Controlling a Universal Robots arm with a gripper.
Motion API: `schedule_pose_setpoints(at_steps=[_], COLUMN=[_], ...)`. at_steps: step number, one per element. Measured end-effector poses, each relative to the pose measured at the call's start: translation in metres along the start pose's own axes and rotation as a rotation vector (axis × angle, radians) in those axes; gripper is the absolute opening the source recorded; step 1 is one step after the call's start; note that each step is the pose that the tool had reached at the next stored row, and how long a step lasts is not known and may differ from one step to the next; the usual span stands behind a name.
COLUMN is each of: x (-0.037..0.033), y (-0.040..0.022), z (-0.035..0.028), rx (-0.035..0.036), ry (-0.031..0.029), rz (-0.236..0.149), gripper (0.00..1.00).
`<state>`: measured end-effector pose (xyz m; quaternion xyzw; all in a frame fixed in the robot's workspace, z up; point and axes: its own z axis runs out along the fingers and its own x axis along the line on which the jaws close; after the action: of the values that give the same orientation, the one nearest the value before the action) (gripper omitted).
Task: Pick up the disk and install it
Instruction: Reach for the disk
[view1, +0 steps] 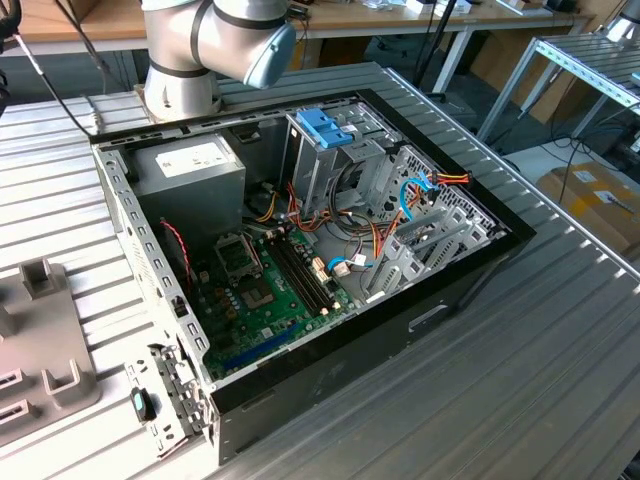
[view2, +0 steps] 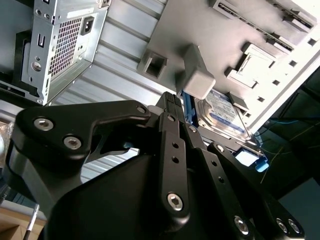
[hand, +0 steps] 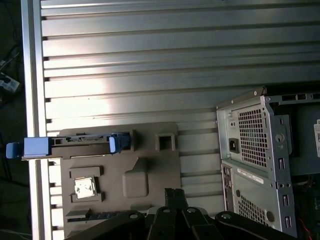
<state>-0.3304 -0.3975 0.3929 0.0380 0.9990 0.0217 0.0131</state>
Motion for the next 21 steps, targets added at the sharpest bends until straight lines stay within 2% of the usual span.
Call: schedule_pose_setpoints(at_steps=[6,21], x=[0.0061,0.0123], y=[-0.0004,-0.0009], z=[-0.0002,-0.0003], rx=[0.0,0.0], ry=[0.0,0.0], rz=[0.0,0.0], gripper=[0.11,0.11])
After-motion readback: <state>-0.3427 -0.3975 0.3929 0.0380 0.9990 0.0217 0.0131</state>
